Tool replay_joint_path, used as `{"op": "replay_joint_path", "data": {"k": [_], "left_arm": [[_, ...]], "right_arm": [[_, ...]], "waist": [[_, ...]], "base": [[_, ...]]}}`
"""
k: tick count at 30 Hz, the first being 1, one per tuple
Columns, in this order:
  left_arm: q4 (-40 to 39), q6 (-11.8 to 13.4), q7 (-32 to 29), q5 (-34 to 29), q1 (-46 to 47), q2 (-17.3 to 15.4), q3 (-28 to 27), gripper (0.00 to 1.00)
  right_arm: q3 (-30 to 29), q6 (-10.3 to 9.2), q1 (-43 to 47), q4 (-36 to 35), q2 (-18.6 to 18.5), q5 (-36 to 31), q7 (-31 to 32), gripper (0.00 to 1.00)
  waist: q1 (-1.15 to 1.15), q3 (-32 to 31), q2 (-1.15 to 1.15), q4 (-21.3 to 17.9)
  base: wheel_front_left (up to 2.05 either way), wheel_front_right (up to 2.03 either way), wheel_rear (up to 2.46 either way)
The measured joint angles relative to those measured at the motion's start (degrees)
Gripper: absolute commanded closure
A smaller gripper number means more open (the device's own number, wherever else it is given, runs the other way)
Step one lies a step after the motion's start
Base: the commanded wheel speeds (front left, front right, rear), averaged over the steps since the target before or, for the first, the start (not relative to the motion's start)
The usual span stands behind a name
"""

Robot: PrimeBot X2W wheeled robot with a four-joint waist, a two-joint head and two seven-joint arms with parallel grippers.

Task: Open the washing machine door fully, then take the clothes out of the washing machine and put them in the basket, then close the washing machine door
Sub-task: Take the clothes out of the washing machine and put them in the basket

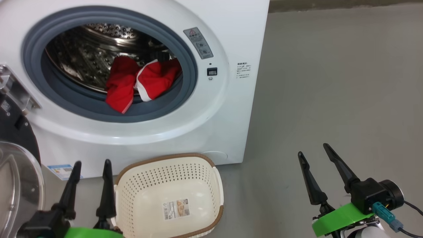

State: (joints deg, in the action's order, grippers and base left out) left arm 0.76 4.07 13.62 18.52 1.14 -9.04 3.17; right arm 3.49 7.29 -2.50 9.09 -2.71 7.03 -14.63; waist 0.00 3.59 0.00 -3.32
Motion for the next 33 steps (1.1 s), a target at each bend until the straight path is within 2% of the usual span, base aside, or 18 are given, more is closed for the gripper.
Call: {"op": "replay_joint_path", "data": {"k": [17,27,33], "left_arm": [[7.59,-0.65,0.43,-0.34,15.08,1.02,1.20,0.00],[15.90,-0.66,0.58,-0.41,27.54,1.80,2.15,0.00],[21.14,-1.70,0.68,-0.46,34.33,1.81,2.52,0.00]], "right_arm": [[-0.47,0.00,-3.87,-1.71,-0.02,-1.11,0.00,0.00],[0.00,0.00,-7.01,-2.25,-0.04,-1.16,0.00,0.00],[0.48,0.00,-8.33,-2.46,-0.08,-1.16,0.00,0.00]], "waist": [[0.00,9.21,0.00,1.69],[0.00,15.49,0.00,2.14],[0.00,18.82,0.00,1.88]], "base": [[0.00,0.00,0.00],[0.00,0.00,0.00],[0.00,0.00,0.00]]}}
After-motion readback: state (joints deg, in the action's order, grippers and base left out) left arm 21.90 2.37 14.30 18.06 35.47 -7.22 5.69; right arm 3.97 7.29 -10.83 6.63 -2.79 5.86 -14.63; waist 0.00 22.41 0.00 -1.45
